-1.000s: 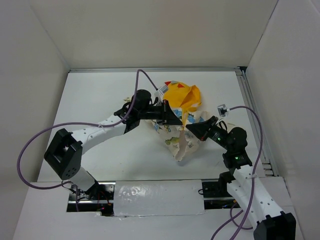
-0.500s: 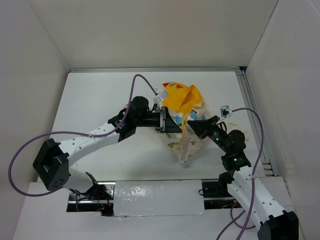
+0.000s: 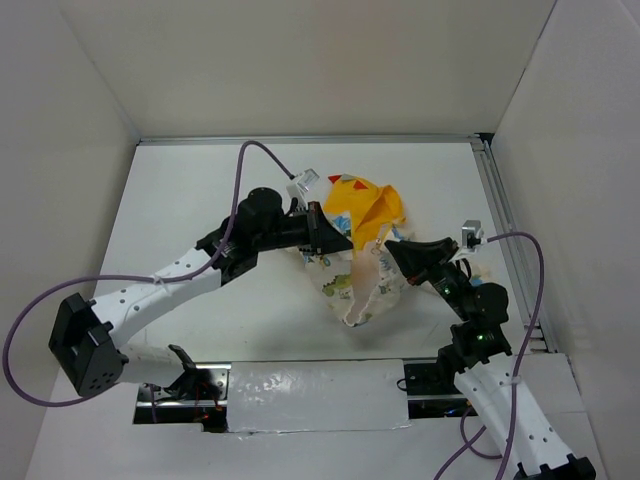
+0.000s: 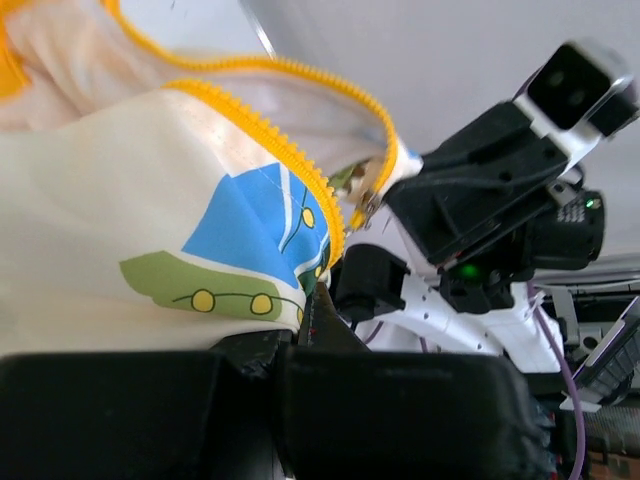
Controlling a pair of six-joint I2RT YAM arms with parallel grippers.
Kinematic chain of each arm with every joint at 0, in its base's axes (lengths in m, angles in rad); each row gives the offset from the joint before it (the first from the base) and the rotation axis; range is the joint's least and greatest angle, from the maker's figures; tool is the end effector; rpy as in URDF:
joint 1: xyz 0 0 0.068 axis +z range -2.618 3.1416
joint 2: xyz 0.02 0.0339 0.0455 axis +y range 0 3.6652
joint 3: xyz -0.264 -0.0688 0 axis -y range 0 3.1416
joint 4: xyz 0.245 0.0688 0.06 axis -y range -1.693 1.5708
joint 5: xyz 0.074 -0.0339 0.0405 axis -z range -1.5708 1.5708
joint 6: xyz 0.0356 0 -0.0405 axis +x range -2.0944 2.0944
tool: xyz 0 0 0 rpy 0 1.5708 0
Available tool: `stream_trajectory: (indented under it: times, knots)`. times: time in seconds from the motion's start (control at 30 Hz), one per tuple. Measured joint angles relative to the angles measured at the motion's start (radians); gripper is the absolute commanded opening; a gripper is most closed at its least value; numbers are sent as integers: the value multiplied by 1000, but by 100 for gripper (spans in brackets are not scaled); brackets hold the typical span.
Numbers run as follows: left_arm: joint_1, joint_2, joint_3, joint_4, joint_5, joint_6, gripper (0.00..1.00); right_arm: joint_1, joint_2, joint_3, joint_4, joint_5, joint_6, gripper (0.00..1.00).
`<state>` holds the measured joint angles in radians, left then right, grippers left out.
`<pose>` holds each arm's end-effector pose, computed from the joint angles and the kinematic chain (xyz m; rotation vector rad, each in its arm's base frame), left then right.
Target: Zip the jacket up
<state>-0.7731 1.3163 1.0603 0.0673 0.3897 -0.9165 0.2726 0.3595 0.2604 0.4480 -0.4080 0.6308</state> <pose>0.2130 -0.2267 0.3449 0.1826 2.0215 -1.5015 0.1145 0.0467 0.2783 -0.1424 1.3120 1.0244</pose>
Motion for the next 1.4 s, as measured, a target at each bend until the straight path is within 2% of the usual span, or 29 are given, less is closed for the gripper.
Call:
stream_trajectory:
  times: [0.33, 0.6, 1.4]
  knots:
    - [13, 44, 103, 34, -18, -2, 0, 0, 21, -6, 25, -53, 24, 0]
    - [14, 92, 107, 58, -10, -7, 0, 6, 70, -19, 84, -85, 61, 0]
    - [17, 110, 107, 86, 62, -7, 0, 10, 94, -20, 90, -96, 82, 0]
